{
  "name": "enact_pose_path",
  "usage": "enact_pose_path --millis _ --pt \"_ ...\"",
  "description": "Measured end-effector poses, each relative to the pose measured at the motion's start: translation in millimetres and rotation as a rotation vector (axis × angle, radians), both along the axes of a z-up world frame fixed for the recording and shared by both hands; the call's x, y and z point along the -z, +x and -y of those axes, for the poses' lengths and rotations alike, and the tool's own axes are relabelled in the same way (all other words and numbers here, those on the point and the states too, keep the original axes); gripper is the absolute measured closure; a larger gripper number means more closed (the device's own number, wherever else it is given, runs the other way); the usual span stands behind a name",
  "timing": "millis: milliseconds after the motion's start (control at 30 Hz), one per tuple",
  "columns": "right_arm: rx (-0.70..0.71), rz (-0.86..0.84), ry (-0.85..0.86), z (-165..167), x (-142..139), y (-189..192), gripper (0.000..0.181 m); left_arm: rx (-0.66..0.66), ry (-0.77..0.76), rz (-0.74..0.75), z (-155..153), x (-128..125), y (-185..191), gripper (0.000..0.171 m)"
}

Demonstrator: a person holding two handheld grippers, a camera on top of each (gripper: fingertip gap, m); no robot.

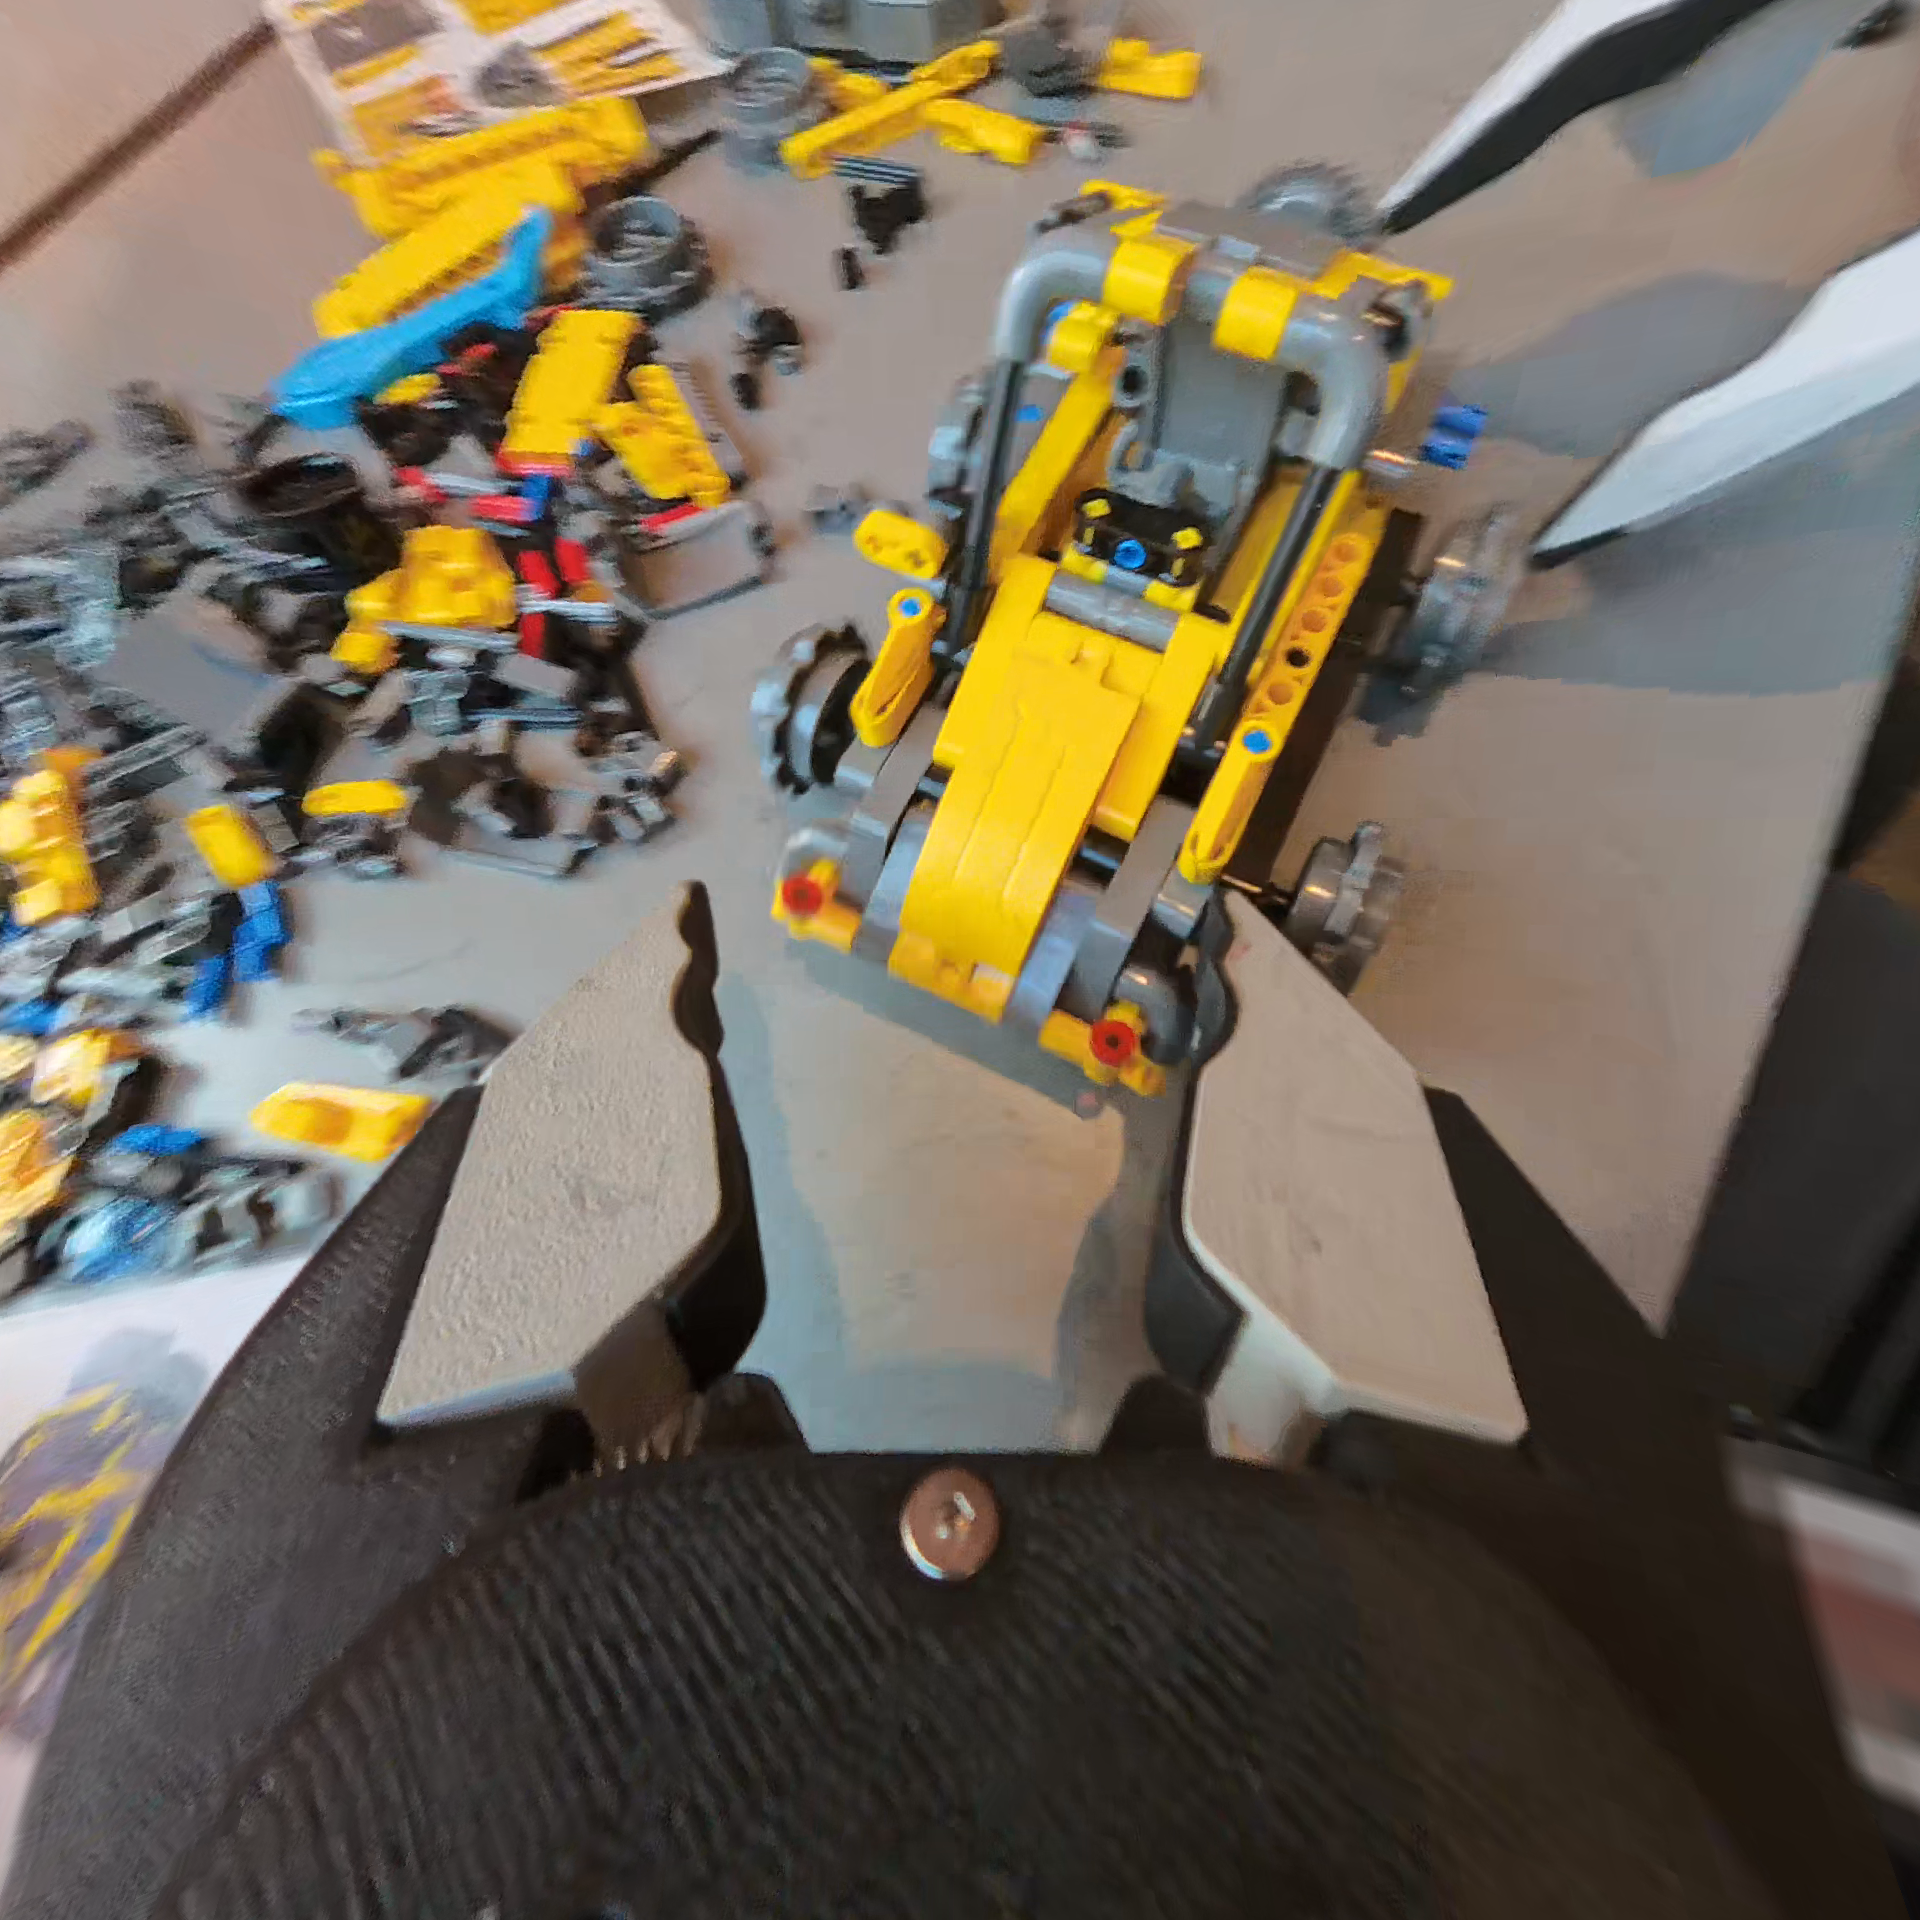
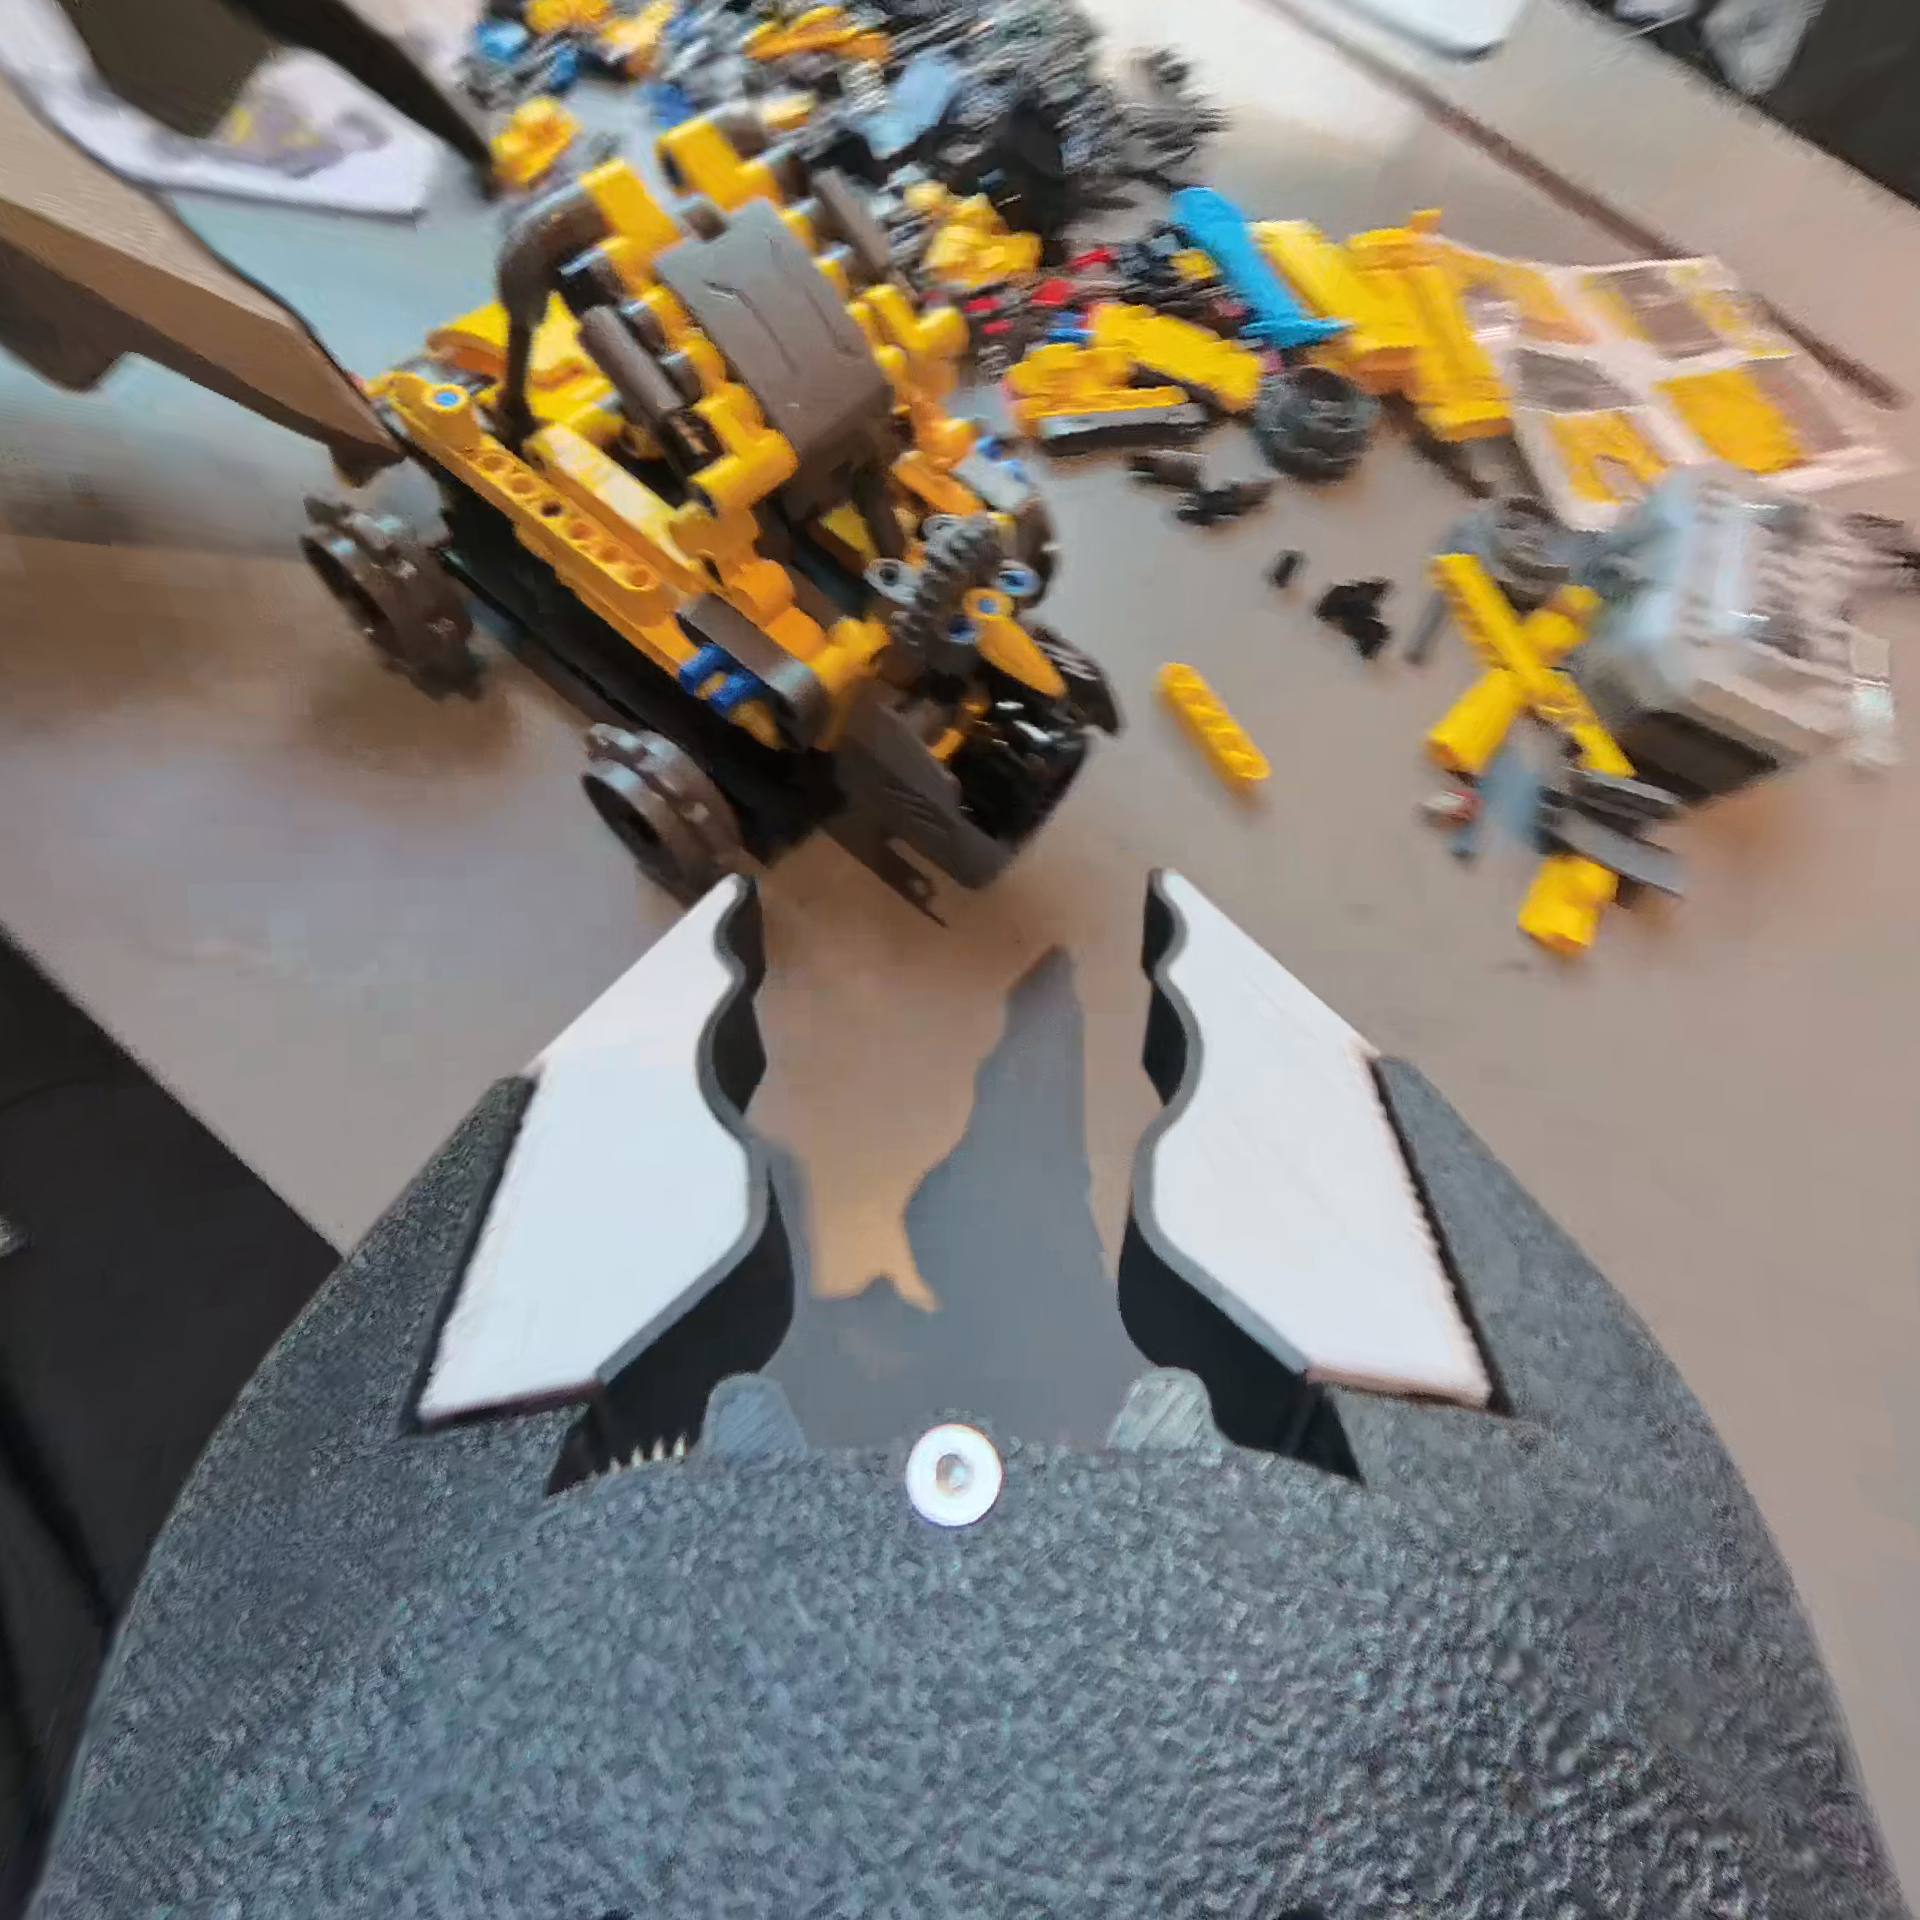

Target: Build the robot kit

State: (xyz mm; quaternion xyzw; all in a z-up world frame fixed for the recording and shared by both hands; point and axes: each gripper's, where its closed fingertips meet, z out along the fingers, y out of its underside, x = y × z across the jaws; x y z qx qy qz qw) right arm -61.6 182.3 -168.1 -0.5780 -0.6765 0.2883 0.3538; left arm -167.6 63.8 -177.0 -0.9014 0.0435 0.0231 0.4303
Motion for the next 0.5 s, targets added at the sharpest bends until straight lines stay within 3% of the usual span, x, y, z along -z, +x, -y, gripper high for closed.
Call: enact_pose_path --millis 67,133,233,333,400,500 --pt "0.053 -0.074 0.008 -8.3 -16.6 10.0 0.11 -0.117 0.026 -0.016 5.5 -10.2 -19.2 0.092" --pt "0.017 -0.142 -0.007 0.1 -27.5 21.9 0.114 -0.172 0.079 0.003 20.3 -23.9 -23.7 0.093" --pt "-0.025 -0.177 0.003 10.3 -23.6 39.6 0.119 -0.096 0.112 0.068 55.5 -32.3 9.4 0.095" --pt "-0.011 -0.144 0.061 -1.2 -12.1 49.2 0.141 -0.019 0.121 0.075 96.7 -24.3 44.7 0.1" --pt "-0.075 -0.16 0.01 7.2 -20.5 45.7 0.154 -0.001 0.113 0.04 118.8 -12.8 54.7 0.103" --pt "-0.165 -0.24 -0.015 29.2 -45.2 28.3 0.148 0.017 0.143 0.034 131.8 -3.8 61.1 0.115"
